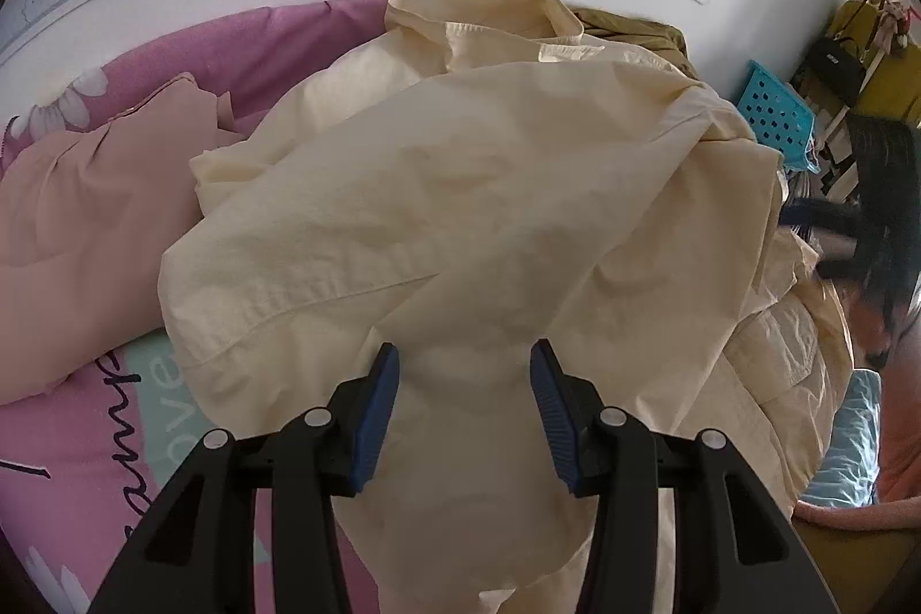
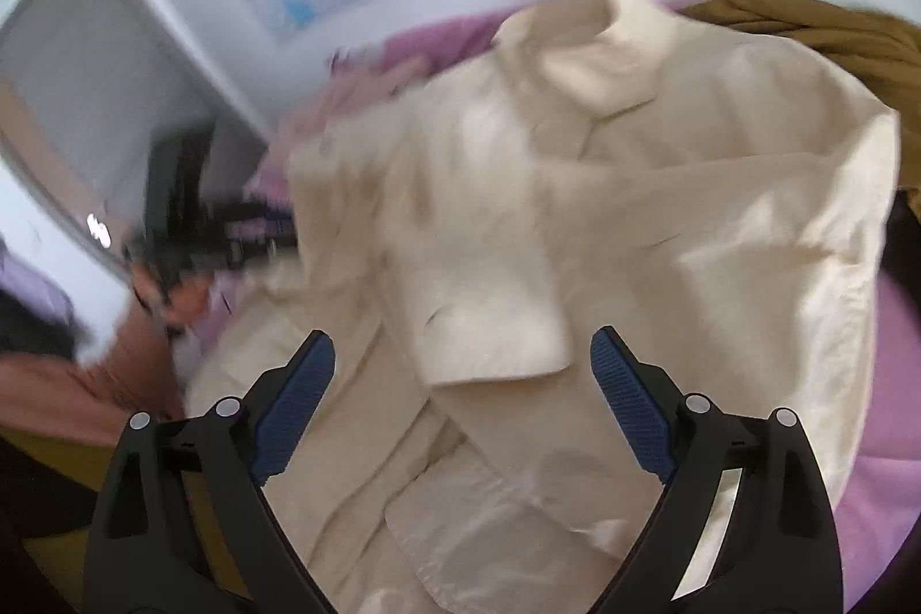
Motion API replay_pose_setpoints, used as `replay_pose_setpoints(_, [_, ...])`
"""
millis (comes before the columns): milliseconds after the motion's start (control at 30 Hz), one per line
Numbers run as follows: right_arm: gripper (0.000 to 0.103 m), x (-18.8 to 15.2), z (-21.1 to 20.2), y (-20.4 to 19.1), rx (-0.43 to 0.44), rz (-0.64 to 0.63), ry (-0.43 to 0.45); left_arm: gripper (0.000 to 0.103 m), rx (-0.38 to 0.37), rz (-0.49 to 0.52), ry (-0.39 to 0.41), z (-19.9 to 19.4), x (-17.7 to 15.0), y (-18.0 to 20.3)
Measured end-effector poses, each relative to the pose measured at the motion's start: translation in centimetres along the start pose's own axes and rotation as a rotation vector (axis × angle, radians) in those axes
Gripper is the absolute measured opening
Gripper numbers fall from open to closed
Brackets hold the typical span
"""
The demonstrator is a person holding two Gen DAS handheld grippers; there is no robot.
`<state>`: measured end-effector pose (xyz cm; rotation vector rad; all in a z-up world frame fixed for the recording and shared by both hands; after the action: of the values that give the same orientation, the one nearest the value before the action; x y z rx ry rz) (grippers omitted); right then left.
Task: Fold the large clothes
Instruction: 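Fold the shirt side over the front with the right gripper and release, then grasp the other sleeve cuff with the right gripper and lay it across the front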
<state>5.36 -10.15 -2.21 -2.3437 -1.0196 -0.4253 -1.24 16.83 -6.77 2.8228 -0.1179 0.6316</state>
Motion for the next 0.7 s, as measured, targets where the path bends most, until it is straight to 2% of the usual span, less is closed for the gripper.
replay_pose_setpoints(33, [0.088, 0.1, 1.0, -0.4, -0.021, -0.015, -0.007, 0.046, 0.002, 0.001, 0.001, 0.0, 0.0, 0.0])
replay_pose_setpoints(100, [0.071, 0.5, 3.0, -0.6, -0.088, -0.018, -0.023, 0.046, -0.001, -0.002, 0.002, 0.1, 0.0, 0.1])
replay_pose_setpoints(133, [0.047, 0.7, 3.6, -0.2, -0.104, -0.002, -0.026, 0.046, -0.002, -0.006, 0.003, 0.2, 0.0, 0.1])
replay_pose_setpoints(167, [0.037, 1.0, 4.1, 0.4, -0.081, 0.032, -0.035, 0.046, -0.004, -0.011, 0.006, 0.1, 0.0, 0.1])
replay_pose_setpoints(233, [0.025, 1.4, 3.3, 1.1, -0.087, 0.044, -0.031, 0.046, -0.008, -0.016, 0.01, 0.0, 0.0, 0.1])
replay_pose_setpoints(433, [0.022, 4.5, -5.2, 2.2, -0.34, -0.015, 0.103, 0.046, -0.033, 0.009, 0.021, -0.6, 0.0, 0.4])
replay_pose_setpoints(500, [0.015, 5.6, -6.3, 3.3, -0.437, -0.023, 0.122, 0.047, -0.026, 0.033, 0.019, -0.3, 0.0, 0.9])
replay_pose_setpoints(533, [0.002, 5.8, -6.1, 3.8, -0.487, -0.026, 0.112, 0.049, -0.005, 0.044, 0.012, 0.0, 0.0, 1.2])
replay_pose_setpoints(600, [0.006, 5.7, -4.9, 5.5, -0.558, -0.005, 0.061, 0.05, 0.017, 0.059, -0.012, 0.9, -0.1, 1.6])
replay_pose_setpoints(667, [0.007, 5.1, -3.0, 7.5, -0.521, 0.062, 0.013, 0.05, 0.023, 0.07, -0.025, 1.4, -0.2, 2.0])
replay_pose_setpoints(700, [0.011, 4.8, -2.8, 7.8, -0.511, 0.084, 0.019, 0.05, 0.025, 0.079, -0.021, 1.4, -0.3, 2.1])
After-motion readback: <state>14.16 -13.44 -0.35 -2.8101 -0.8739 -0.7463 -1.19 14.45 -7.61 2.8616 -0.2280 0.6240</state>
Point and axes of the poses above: each gripper's, at about its wrist camera, not at the fingertips, and z roughly the way its jaws point, y to its right, x to its top, the point moved 2 cm from there along z, roughly the way its jaws point, and after that the axes turned 7 degrees about -y, right-handed, at the moved point
